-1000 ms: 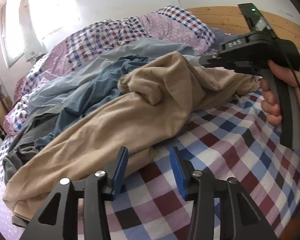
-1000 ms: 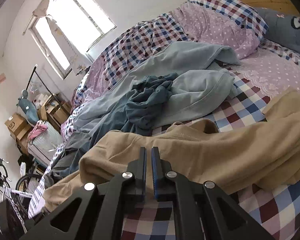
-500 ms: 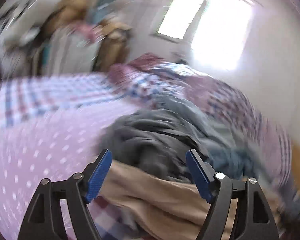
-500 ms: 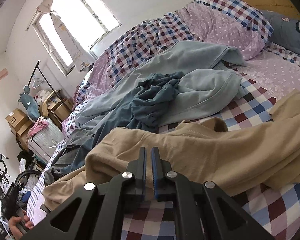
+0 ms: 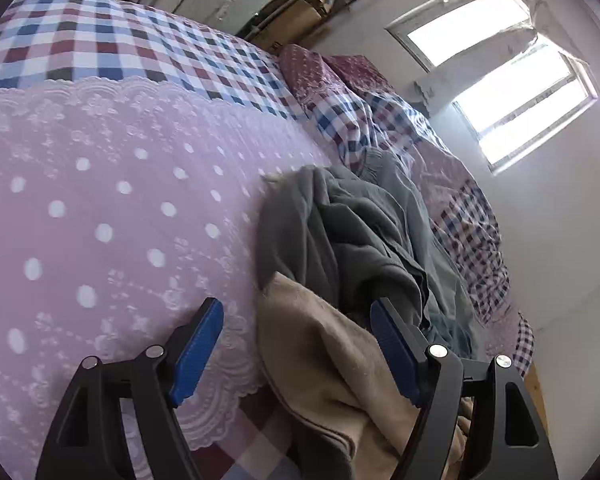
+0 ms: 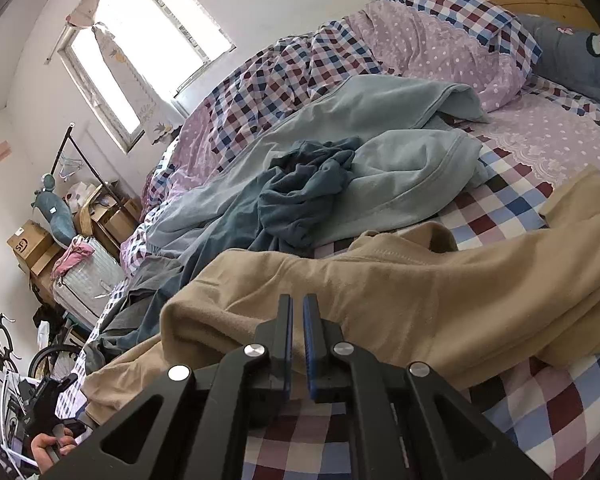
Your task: Fold clothes
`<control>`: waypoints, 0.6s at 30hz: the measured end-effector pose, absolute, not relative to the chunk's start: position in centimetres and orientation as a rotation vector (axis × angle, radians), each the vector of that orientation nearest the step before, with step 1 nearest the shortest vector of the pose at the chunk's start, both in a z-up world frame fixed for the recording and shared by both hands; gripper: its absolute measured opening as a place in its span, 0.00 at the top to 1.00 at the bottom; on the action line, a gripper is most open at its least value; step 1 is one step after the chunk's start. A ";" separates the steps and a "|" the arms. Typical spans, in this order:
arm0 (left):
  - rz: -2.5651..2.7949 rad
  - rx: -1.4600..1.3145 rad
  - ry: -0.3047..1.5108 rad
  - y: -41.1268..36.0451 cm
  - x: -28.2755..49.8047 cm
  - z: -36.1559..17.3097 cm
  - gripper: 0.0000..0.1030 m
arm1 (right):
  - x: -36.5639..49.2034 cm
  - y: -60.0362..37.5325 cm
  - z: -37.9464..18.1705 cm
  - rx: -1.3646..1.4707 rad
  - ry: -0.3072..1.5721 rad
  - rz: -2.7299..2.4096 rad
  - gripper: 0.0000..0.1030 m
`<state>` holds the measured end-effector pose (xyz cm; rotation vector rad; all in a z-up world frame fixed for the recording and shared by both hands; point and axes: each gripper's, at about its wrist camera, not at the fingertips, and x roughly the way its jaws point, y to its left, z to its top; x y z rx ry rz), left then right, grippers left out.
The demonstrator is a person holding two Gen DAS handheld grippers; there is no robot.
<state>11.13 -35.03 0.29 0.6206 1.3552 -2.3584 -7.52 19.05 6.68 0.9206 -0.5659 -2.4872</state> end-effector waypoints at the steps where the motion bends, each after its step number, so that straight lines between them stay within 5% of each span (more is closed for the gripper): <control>1: -2.368 0.631 1.349 -34.8 10.9 0.3 0.38 | -7.5 19.1 6.7 0.921 -0.564 -2.488 0.95; 2: -2.369 0.645 1.353 -34.7 10.7 0.3 0.62 | -7.5 19.1 6.7 0.921 -0.563 -2.489 0.95; 4: -2.354 0.654 1.356 -34.4 10.8 0.6 0.80 | -7.4 19.0 6.7 0.921 -0.559 -2.490 0.95; 10: -2.476 0.519 1.209 -31.8 11.4 4.8 0.93 | -7.1 19.3 7.0 0.919 -0.552 -2.490 0.95; 18: -2.988 0.491 0.906 -20.3 12.0 12.6 0.94 | -4.4 18.8 7.5 0.948 -0.548 -2.389 0.94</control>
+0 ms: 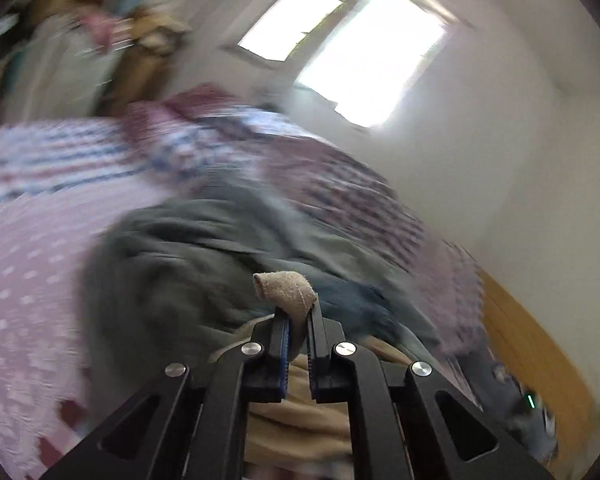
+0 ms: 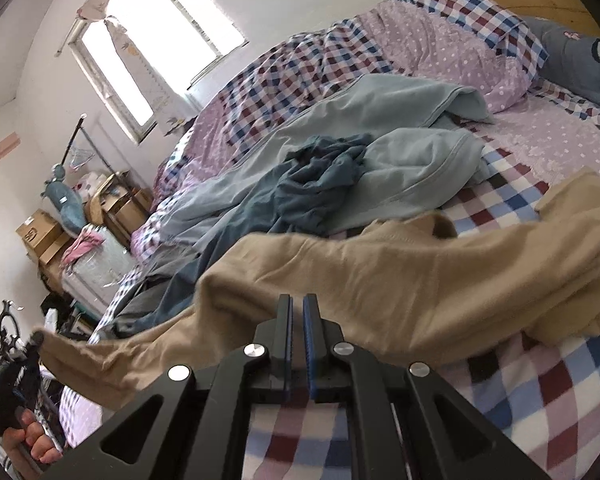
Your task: Fold clothes
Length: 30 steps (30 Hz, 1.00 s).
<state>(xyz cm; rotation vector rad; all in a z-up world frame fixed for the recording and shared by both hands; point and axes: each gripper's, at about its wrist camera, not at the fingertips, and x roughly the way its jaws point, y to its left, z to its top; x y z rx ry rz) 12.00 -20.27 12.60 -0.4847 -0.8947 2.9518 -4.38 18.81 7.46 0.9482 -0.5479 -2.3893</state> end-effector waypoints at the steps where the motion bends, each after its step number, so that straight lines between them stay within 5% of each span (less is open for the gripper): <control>1: 2.922 -0.479 -0.829 -18.6 12.2 13.3 0.94 | -3.9 18.7 7.5 0.956 -0.550 -2.367 0.94; 4: 2.818 -0.473 -0.670 -13.5 13.4 14.6 0.94 | -2.5 18.5 7.5 0.975 -0.559 -2.301 0.94; 8: 2.695 -0.511 -0.376 -5.8 17.1 14.6 0.94 | -0.3 18.8 7.2 1.002 -0.575 -2.212 0.70; 11: 2.608 -0.607 -0.179 -0.5 19.7 12.9 0.94 | 2.0 19.8 7.0 1.022 -0.577 -2.168 0.62; 21: 2.374 -1.113 0.065 8.4 21.4 4.9 0.92 | 6.7 22.8 4.3 1.209 -0.561 -2.104 0.59; 24: 2.355 -1.143 -0.002 7.9 22.0 4.8 0.77 | 7.6 23.0 3.7 1.242 -0.548 -2.093 0.59; 26: 2.346 -1.111 -0.095 6.8 22.6 5.6 0.48 | 8.1 23.0 3.4 1.257 -0.540 -2.085 0.59; 28: 2.363 -1.063 -0.183 5.3 23.1 6.5 0.32 | 8.6 22.7 2.9 1.274 -0.531 -2.064 0.59; 30: 2.392 -1.025 -0.261 3.8 23.4 7.3 0.30 | 9.1 21.9 2.4 1.289 -0.497 -2.039 0.59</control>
